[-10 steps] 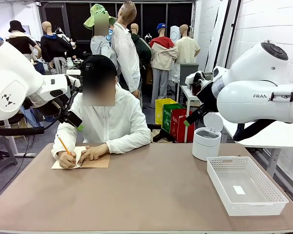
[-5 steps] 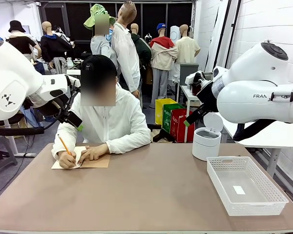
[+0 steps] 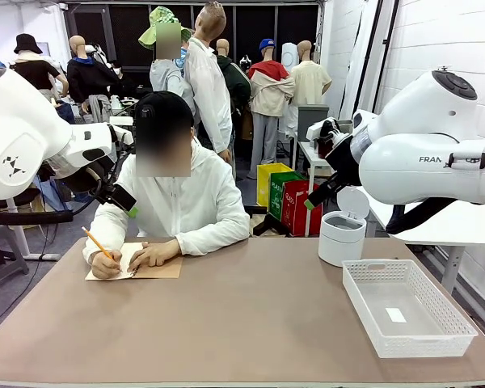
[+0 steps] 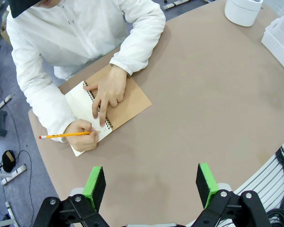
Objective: Sort the paper based on its condition.
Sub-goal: If a person hands you a paper, place it in the Organizing basket , and if it's crumpled, put it in the Trash can.
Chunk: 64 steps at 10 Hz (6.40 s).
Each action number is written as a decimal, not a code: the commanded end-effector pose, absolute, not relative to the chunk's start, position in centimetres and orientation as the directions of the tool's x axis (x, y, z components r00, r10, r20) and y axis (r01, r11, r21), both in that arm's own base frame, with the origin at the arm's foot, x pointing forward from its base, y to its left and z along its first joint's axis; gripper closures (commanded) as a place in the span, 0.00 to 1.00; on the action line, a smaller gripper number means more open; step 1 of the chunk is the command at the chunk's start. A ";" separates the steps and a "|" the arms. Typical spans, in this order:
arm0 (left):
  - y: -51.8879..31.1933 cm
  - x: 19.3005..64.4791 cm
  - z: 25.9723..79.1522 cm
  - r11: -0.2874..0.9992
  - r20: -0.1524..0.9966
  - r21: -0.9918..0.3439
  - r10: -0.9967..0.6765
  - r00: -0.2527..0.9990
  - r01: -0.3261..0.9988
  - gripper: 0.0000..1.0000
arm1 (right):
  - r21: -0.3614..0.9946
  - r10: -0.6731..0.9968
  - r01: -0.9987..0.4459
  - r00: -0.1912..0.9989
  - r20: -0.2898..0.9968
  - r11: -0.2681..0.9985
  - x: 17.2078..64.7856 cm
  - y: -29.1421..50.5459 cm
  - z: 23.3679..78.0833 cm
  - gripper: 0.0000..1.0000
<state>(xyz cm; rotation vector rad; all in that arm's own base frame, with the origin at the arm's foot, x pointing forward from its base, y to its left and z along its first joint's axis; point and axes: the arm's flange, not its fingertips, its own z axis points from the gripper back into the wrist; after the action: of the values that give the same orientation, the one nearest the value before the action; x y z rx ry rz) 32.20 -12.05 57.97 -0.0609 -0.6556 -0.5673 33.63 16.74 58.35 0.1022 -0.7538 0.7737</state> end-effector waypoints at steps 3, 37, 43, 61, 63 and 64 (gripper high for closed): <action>-12.0 32.3 57.9 0.848 0.594 0.119 -0.477 0.647 0.516 0.00 | -0.176 0.594 -0.667 0.472 0.651 0.724 33.7 16.7 58.3 0.00; -12.0 32.3 57.9 0.848 0.594 0.119 -0.477 0.647 0.516 0.00 | -0.176 0.594 -0.667 0.472 0.651 0.724 33.7 16.7 58.3 0.00; -12.0 32.3 57.9 0.848 0.594 0.119 -0.477 0.647 0.516 0.00 | -0.176 0.594 -0.667 0.472 0.651 0.724 33.7 16.7 58.3 0.00; -12.0 32.3 57.9 0.848 0.594 0.119 -0.477 0.647 0.516 0.00 | -0.176 0.594 -0.667 0.472 0.651 0.724 33.7 16.7 58.3 0.00; -12.0 32.3 57.9 0.848 0.594 0.119 -0.477 0.647 0.516 0.00 | -0.176 0.594 -0.667 0.472 0.651 0.724 33.7 16.7 58.3 0.00; -12.0 32.3 57.9 0.848 0.594 0.119 -0.477 0.647 0.516 0.00 | -0.176 0.594 -0.667 0.472 0.651 0.724 33.7 16.7 58.3 0.00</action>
<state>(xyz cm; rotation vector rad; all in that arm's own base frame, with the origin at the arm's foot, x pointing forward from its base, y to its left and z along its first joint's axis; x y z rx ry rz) 32.21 -12.05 57.97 -0.0609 -0.6556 -0.5672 33.63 16.74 58.35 0.1022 -0.7538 0.7737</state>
